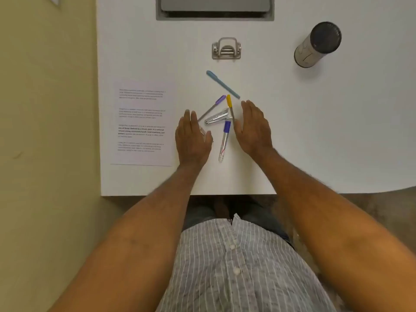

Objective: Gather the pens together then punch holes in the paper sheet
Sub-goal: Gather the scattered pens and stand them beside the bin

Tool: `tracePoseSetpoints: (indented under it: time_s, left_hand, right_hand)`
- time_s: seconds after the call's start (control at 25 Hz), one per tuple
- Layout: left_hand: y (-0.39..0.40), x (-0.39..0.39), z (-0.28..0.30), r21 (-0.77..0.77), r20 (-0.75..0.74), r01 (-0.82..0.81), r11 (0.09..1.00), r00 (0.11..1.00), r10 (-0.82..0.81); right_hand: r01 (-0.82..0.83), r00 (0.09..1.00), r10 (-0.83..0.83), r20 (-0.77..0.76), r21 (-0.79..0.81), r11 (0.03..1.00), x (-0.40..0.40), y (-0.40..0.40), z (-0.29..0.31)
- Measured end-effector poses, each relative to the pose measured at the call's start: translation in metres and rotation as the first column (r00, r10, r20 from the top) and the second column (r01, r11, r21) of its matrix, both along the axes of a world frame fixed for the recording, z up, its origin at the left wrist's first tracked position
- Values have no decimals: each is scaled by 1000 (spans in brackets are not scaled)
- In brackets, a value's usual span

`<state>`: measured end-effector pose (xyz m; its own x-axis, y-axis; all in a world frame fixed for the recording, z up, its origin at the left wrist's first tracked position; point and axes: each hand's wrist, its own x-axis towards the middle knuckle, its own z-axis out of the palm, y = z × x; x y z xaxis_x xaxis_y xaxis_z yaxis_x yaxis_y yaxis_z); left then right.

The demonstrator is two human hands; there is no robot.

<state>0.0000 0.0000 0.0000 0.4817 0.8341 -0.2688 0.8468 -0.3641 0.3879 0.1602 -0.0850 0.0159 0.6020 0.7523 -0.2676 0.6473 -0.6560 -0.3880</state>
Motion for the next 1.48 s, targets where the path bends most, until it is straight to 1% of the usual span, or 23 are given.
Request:
tracePoseSetpoints:
  time_s: [0.04, 0.16, 0.24, 0.32, 0.52, 0.68, 0.88, 0.96, 1.0, 1.12, 1.2, 1.28, 1.36, 1.48]
  left_hand:
    - [-1, 1, -4, -18, 2, -50, 999, 999, 50]
    - [-3, 1, -19, -55, -33, -212, 976, 977, 210]
    - [0, 7, -26, -94, -29, -330, 939, 944, 329]
    - [4, 12, -33, -163, 6, -419, 893, 905, 426]
    - [10, 22, -40, -324, 97, -500, 803, 827, 554]
    - [14, 21, -41, -340, 109, -512, 789, 812, 574]
    - [20, 24, -38, -386, 194, -522, 760, 760, 620]
    - [26, 28, -37, -371, 219, -508, 778, 766, 605]
    - [30, 31, -36, -348, 239, -483, 804, 783, 574]
    - [46, 42, -31, -261, 284, -352, 899, 862, 420]
    - [59, 51, -31, -244, 277, -246, 938, 909, 311]
    - [71, 59, -36, -240, 222, -155, 958, 952, 209]
    - [79, 64, -43, -225, 130, -82, 971, 985, 113]
    - [82, 68, -50, -199, 73, -19, 980, 997, 34]
  right_hand:
    - [23, 1000, -23, -18, 10, 1000, 0, 3, -7]
    - [160, 974, -156, -163, 16, 987, -1, 14, -19]
    - [271, 936, -255, -241, 34, 962, 3, 23, -27]
    - [322, 918, -299, -262, 47, 946, 10, 31, -32]
    - [314, 920, -288, -265, 59, 948, 22, 43, -43]
    - [321, 918, -295, -264, 60, 945, 27, 46, -47]
    - [323, 917, -292, -273, 72, 944, 28, 44, -49]
    - [303, 927, -276, -256, 74, 950, 29, 44, -50]
    - [302, 928, -277, -249, 68, 951, 30, 44, -51]
    - [335, 915, -315, -252, 41, 941, 33, 46, -53]
    - [359, 909, -332, -253, 67, 931, 36, 47, -52]
    - [369, 912, -327, -247, 147, 918, 41, 51, -51]
    - [350, 927, -306, -219, 207, 913, 46, 60, -49]
    - [290, 952, -259, -164, 206, 935, 53, 78, -53]
